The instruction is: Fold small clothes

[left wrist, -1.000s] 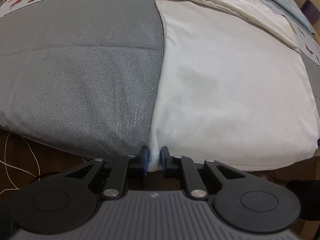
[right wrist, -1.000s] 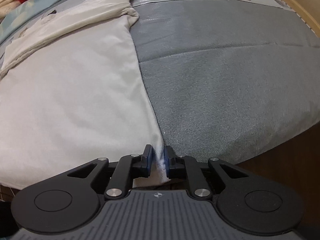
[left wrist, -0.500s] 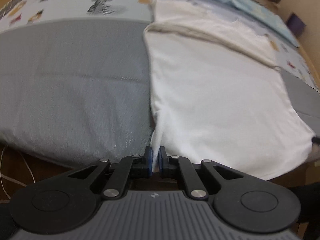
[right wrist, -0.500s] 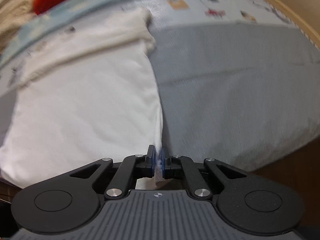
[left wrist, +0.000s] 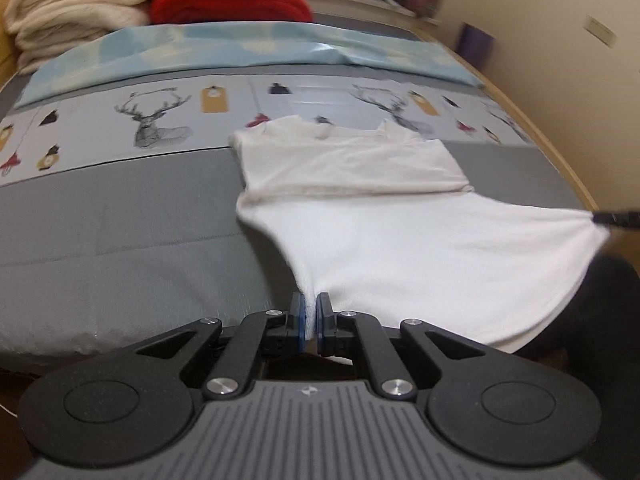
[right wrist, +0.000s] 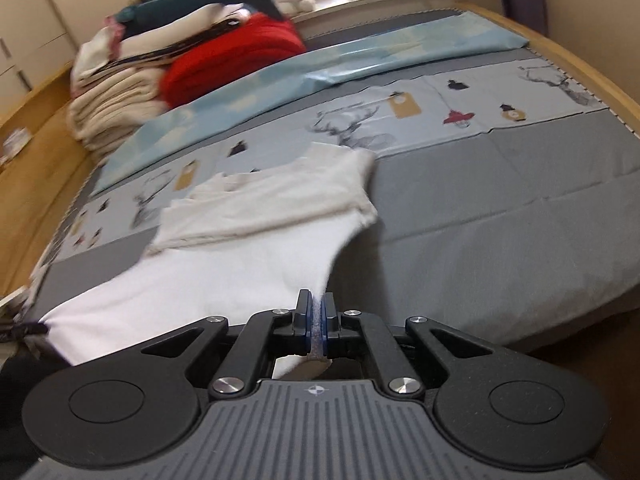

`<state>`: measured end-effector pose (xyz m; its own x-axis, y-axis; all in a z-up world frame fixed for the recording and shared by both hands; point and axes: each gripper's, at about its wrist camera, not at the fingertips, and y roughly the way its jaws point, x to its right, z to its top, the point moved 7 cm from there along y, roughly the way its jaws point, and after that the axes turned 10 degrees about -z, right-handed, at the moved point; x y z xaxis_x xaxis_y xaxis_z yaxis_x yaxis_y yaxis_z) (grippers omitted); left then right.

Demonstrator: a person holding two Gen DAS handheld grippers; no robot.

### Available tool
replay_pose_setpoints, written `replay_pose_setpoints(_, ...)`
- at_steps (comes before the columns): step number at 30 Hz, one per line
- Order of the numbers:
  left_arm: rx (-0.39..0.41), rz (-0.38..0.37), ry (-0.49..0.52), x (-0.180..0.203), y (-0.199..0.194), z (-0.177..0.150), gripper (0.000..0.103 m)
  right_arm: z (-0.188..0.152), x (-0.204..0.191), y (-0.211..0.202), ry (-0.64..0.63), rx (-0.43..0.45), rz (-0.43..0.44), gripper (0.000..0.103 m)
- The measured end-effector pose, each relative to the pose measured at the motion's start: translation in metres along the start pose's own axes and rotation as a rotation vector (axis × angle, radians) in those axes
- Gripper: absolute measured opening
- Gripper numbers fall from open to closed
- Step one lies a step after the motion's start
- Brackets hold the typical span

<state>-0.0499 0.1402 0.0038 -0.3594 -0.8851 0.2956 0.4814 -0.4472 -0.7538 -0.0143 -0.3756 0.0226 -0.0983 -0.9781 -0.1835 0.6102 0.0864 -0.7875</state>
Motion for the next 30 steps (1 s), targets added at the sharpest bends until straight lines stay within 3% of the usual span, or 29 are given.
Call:
replay_pose_setpoints(3,-0.021,-0.025,0.045,0.000,-0.003,0.002,0.005,-0.003,0.009,-0.019,0.025,-0.032,0.025,0.001)
replay_pose_setpoints(6,-0.017,-0.019,0.055,-0.019,0.024,0.026,0.005,0.013,0.015,-0.007,0.059,-0.042,0.011,0.000)
replay_pose_setpoints(11,-0.030,-0.006,-0.071,-0.076,0.129,0.105,0.005,0.078,0.026,0.083,0.079,-0.023,-0.106,0.000)
replay_pose_setpoints(13,-0.080,0.035,-0.110,-0.095,0.168,0.120,0.005,0.103,0.028,0.125,0.066,-0.002,-0.214,0.000)
replay_pose_setpoints(15,-0.092,0.046,-0.119,-0.103,0.188,0.123,0.005,0.107,0.026,0.154,0.111,-0.033,-0.221,0.000)
replay_pose_setpoints(20,-0.024,-0.061,-0.222,-0.117,0.205,0.110,0.005,0.045,0.001,0.184,0.196,-0.119,-0.133,0.008)
replay_pose_setpoints(24,0.000,-0.042,-0.197,-0.117,0.207,0.121,0.005,-0.016,-0.009,0.193,0.181,-0.228,-0.153,0.010)
replay_pose_setpoints(27,0.008,-0.021,-0.205,-0.121,0.210,0.129,0.005,-0.044,-0.019,0.188,0.101,-0.250,-0.148,0.020)
replay_pose_setpoints(30,-0.011,-0.007,-0.213,-0.126,0.218,0.132,0.005,-0.068,-0.028,0.186,0.016,-0.280,-0.121,0.038)
